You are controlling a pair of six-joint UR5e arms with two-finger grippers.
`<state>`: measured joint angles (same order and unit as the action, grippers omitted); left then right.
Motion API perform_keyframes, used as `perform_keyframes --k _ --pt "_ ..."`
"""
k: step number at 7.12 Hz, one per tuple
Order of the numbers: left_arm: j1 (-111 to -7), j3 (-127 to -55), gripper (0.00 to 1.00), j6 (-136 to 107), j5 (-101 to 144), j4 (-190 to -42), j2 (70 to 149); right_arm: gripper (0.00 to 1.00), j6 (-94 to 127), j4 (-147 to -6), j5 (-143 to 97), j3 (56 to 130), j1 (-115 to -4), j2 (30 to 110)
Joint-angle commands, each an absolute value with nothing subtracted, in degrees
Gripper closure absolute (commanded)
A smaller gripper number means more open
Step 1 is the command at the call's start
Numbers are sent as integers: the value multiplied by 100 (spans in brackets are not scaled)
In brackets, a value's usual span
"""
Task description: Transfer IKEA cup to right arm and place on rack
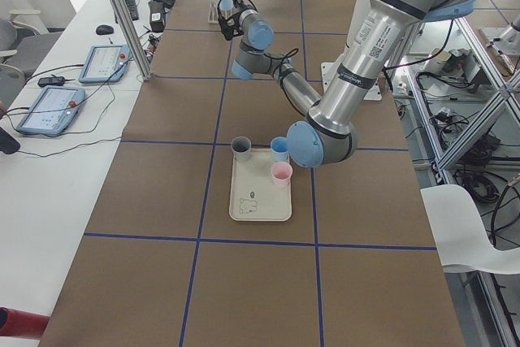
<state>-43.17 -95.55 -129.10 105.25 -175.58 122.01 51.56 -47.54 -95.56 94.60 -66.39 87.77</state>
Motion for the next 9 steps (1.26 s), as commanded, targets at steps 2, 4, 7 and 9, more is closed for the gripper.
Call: perform_keyframes --k 2,4,7,9 --pt "-4481 -9981 27 -11494 11183 -16232 11990 0 6198 -4781 -10089 10395 -6549 9176" --pt "-4597 -11095 27 -9826 11513 -14712 11097 0 6511 -4799 -10142 10852 -6198 9289" --pt "-4649 -12293 27 -7303 11234 -13369 9149 0 7416 -4799 -10020 11223 -5337 9203" --pt "-4580 -12393 27 -6514 10846 -13359 7574 0 7628 -4799 -10020 11259 -5037 9097"
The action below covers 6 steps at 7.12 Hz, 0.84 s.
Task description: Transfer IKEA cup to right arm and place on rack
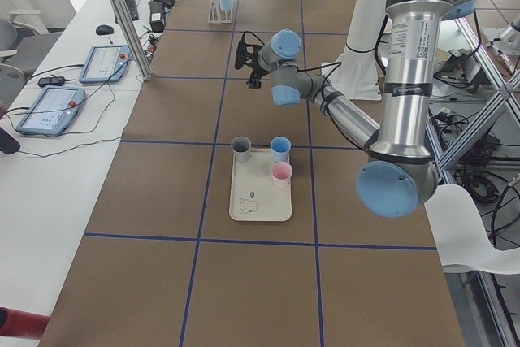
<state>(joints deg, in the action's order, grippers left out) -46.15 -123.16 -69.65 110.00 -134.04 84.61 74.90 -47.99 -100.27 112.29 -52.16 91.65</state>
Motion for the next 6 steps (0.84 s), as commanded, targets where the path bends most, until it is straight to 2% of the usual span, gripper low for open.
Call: perform_keyframes --k 1,3,6 --pt "-4579 -12332 27 -6165 10854 -13177 7176 0 7725 -4816 -10020 11250 -4967 8940" --pt "-4579 -12008 27 -5671 10898 -12964 6865 0 7805 -4816 -9959 11224 -4843 8938" --pt "-4526 -11584 27 -5722 10934 -12964 6935 0 7919 -4816 -9661 11250 -4624 8938"
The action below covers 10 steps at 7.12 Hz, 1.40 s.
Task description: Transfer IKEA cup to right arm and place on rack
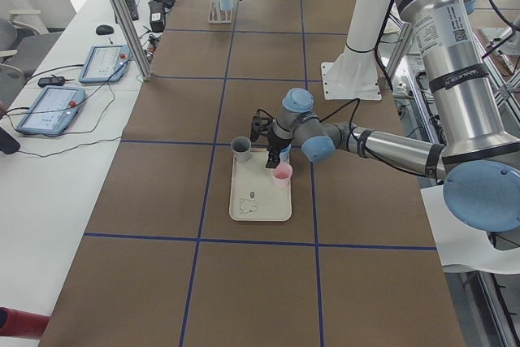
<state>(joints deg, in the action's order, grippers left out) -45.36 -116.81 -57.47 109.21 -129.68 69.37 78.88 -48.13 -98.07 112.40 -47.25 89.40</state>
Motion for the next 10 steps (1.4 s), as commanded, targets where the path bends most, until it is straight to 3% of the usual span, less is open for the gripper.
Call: perform_keyframes --k 1,2,4,7,10 --pt "-4535 -11601 26 -5722 10925 -12955 6882 0 7945 -4808 -9529 11259 -4536 8938" --pt "-4526 -11602 26 -5704 10934 -12964 6708 0 8006 -4808 -9466 11259 -4483 8938" --pt "-4526 -11567 9 -5739 11871 -12824 6653 0 8103 -4808 -9274 11285 -4342 8938" --pt "-4535 -11408 10 -5765 11927 -12735 6653 0 8104 -4816 -9264 11338 -4333 8947" --pt "-4526 -11373 1 -5792 11874 -12753 6724 0 8112 -4816 -9255 11417 -4342 8965"
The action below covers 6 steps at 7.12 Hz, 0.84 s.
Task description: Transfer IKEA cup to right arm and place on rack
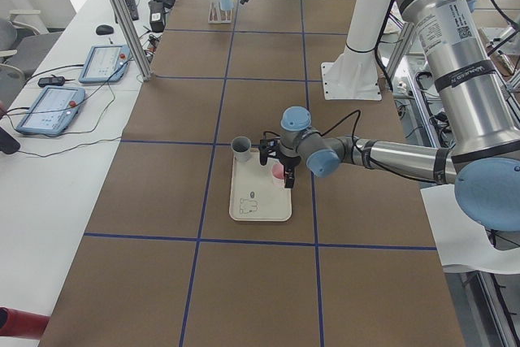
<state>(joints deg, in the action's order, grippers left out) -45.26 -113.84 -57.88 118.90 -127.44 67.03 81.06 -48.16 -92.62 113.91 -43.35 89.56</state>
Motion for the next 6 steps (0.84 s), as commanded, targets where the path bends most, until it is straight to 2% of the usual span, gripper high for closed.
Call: perform_keyframes --k 1,4,5,6 --pt "-4526 -11338 1 -5792 11874 -12753 6767 0 8112 -4816 -9255 11417 -4333 8965" --pt "-4526 -11188 1 -5801 11883 -12788 6847 0 8112 -4816 -9255 11417 -4333 8965" --pt "-4526 -11154 10 -5809 11883 -12805 6916 0 8112 -4816 -9255 11417 -4333 8965" --pt "-4526 -11058 40 -5810 11892 -12806 6943 0 8112 -4816 -9255 11417 -4333 8965"
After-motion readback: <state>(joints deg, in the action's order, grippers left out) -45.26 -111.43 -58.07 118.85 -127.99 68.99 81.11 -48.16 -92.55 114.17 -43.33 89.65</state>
